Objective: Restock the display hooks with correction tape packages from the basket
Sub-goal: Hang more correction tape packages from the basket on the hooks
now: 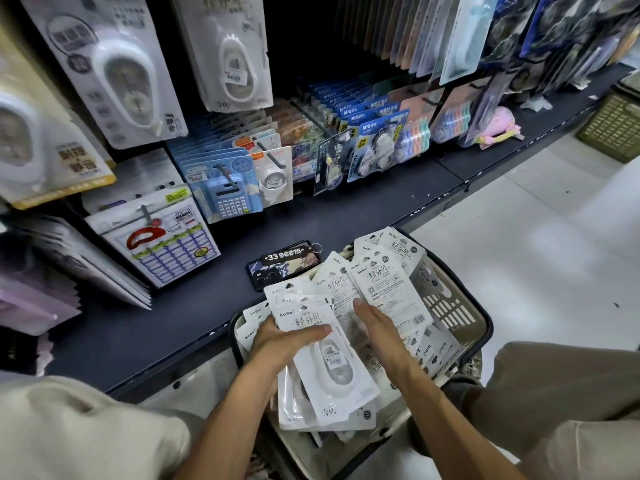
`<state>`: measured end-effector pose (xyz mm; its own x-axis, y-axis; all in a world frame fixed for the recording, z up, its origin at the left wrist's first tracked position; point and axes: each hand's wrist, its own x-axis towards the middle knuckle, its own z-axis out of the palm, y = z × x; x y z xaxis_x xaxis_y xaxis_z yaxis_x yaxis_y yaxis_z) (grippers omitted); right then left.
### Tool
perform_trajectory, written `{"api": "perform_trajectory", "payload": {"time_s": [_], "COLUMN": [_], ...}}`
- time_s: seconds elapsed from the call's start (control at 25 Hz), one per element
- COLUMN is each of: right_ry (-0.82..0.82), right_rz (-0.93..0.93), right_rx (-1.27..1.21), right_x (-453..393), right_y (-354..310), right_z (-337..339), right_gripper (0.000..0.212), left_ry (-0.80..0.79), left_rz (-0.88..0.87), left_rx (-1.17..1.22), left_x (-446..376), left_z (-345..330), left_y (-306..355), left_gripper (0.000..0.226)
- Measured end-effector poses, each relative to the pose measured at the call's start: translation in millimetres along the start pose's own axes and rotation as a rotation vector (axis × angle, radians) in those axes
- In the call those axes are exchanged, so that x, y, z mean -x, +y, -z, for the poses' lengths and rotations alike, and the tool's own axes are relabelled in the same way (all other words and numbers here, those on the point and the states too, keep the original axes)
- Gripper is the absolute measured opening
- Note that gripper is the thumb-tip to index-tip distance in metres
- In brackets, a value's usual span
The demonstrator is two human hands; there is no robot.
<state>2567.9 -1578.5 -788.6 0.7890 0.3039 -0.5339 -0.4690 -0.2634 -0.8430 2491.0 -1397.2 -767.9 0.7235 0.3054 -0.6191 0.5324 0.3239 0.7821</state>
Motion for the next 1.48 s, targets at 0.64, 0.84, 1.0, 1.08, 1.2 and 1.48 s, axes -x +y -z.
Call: {"api": "perform_trajectory", "payload": {"time_s": [0.64, 0.84, 1.0, 1.08, 1.2, 1.48], "right_ry": [-0.436, -0.332, -0.327, -0.244, -0.045, 0.449], "right_rz": [0.037, -0.084, -0.104, -0.098, 0.003, -0.057], "right_rx": [0.424, 0.351, 0.340, 0.322, 0.273, 0.946], "right_x": [7, 11, -1, 0, 9, -18], "right_y": [23, 22, 1, 5, 20, 4], "right_z": [10, 10, 15, 8, -5, 28], "right_gripper": [0.086, 0.091, 0.088, 0.085, 0.071, 0.081], "left_ry": [-0.316, -0.314, -0.258, -0.216, -0.131, 0.054], "left_rz": [0.053, -0.039, -0.063, -0.039, 0.004, 0.065], "left_rx": [-0.452, -0.535, -0.299, -0.230, -0.170, -0.126], "left_x": [-11, -18, -19, -20, -26, -33], "left_z": [9, 5, -19, -32, -43, -43], "left_y": [-64, -71, -76, -73, -69, -58], "left_gripper": [0.132, 0.084, 0.068, 0.069, 0.071, 0.077]}}
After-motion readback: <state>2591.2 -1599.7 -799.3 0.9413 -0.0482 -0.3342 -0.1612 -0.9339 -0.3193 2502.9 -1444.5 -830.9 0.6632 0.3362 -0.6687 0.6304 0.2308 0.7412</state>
